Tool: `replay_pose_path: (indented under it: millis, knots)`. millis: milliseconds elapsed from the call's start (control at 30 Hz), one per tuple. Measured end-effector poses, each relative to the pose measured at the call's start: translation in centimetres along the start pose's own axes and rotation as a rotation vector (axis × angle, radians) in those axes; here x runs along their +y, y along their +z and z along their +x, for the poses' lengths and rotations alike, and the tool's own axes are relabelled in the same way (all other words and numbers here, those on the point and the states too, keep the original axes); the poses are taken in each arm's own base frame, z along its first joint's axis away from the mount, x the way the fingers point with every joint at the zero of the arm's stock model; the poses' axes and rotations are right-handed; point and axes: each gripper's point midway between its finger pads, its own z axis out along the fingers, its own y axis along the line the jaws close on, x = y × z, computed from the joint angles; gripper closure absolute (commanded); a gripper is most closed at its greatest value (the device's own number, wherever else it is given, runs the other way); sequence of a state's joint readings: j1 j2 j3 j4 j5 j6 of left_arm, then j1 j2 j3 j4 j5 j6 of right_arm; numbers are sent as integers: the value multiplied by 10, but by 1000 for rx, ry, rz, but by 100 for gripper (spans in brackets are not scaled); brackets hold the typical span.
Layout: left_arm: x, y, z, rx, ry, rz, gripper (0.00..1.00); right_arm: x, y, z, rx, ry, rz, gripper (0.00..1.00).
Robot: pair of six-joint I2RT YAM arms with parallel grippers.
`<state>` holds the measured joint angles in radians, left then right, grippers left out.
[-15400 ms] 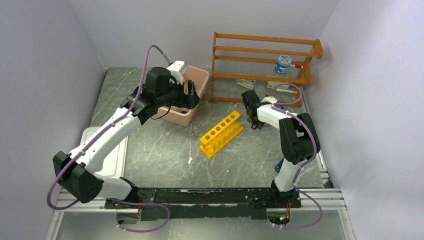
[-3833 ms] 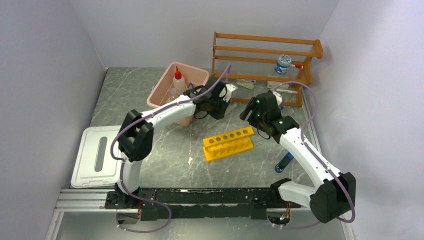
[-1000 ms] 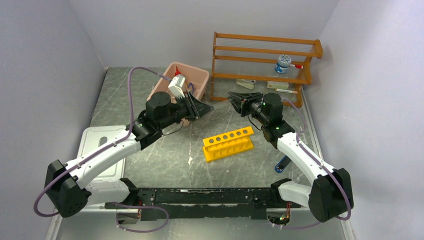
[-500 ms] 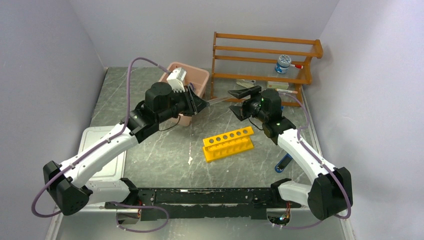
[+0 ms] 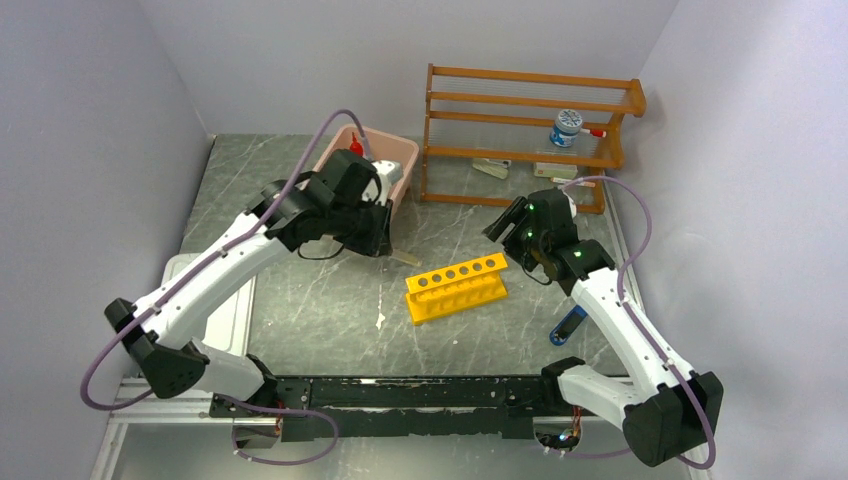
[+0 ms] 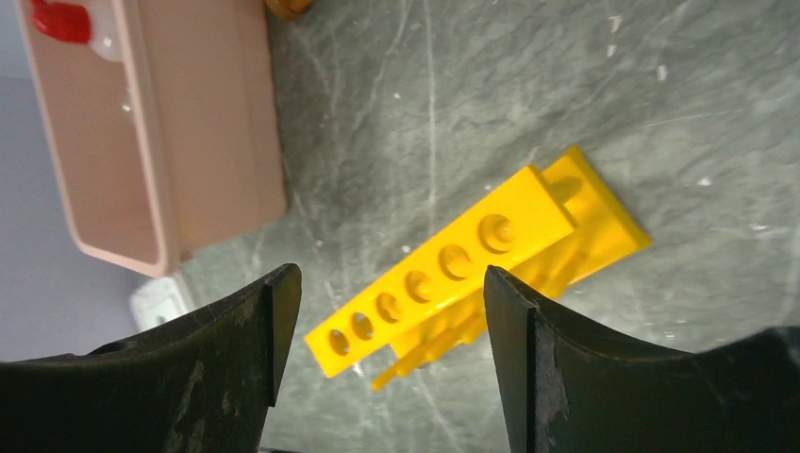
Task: Organize the chemistry lab equipment
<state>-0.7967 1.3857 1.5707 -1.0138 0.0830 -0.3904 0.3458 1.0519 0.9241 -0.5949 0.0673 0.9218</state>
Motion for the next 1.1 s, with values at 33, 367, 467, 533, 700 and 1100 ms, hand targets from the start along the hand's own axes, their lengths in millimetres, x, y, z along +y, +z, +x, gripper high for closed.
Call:
replay_pose_path:
  millis: [33,367,467,533,700,1100]
  knots:
    - [-1,2,5,29,11,-4,91,-3,-1,0,1,-23,8,26]
    - [-26,15,18,188,102,-10,90,-18,-9,0,-10,-169,35,26]
    - [-28,24,24,230,122,-32,89,-23,-7,4,-2,-183,39,26]
    - [-27,30,27,259,135,-60,88,-26,-6,7,6,-191,46,26]
    - [-28,40,21,266,158,-104,89,-32,-3,11,14,-202,54,27]
    - [-31,54,24,303,204,-141,89,-39,-1,18,32,-220,59,28]
